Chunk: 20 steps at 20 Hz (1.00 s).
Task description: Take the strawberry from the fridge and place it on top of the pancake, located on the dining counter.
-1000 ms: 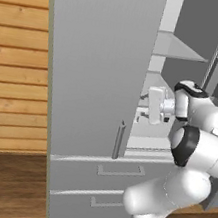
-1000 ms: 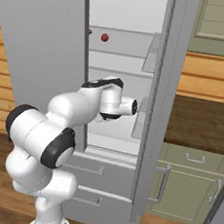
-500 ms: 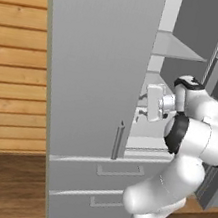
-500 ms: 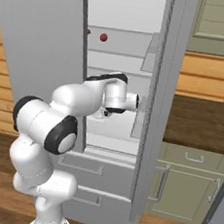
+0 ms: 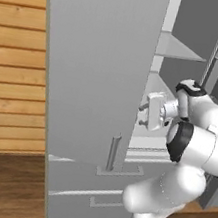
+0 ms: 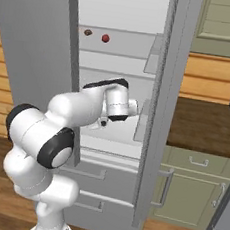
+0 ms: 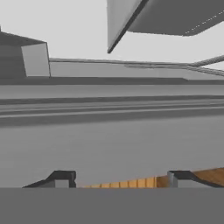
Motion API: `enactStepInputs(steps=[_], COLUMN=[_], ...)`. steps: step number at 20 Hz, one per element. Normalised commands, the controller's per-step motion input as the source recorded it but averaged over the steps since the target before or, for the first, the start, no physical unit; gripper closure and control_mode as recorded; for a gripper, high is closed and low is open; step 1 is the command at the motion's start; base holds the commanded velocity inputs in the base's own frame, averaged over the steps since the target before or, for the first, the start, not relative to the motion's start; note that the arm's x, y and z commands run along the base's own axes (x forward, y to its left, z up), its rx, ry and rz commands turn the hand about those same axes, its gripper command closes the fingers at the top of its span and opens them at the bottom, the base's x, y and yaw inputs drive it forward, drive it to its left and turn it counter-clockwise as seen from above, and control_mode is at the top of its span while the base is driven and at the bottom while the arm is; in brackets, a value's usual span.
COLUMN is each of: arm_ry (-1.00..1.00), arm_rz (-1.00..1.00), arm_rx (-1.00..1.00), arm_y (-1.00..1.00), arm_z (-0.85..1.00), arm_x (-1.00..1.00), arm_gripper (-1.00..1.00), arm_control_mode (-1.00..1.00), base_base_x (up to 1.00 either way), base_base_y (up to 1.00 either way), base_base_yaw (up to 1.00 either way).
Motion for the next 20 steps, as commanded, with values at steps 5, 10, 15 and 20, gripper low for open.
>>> enactStepInputs(steps=[5,10,15,20], arm_ry=[-0.09,-0.11,-0.15,-0.22], arm_rz=[0.24,0.19,0.14,0.08], arm_rx=[-0.01,-0.05,-0.04,-0.06], arm_y=[0.95,1.00,1.00,1.00], arm_z=[0.00,0.00,0.00,0.00], arm_x=[-1.00,-1.00,-0.95,-0.78], arm_gripper=[-1.00,-1.00,-1.00,-1.00], arm_control_mode=[-1.00,-1.00,-1.00,-1.00], base_base_x=[0.00,0.00,0.00,0.00], base_base_y=[0.00,0.00,0.00,0.00], base_base_yaw=[0.00,0.00,0.00,0.00])
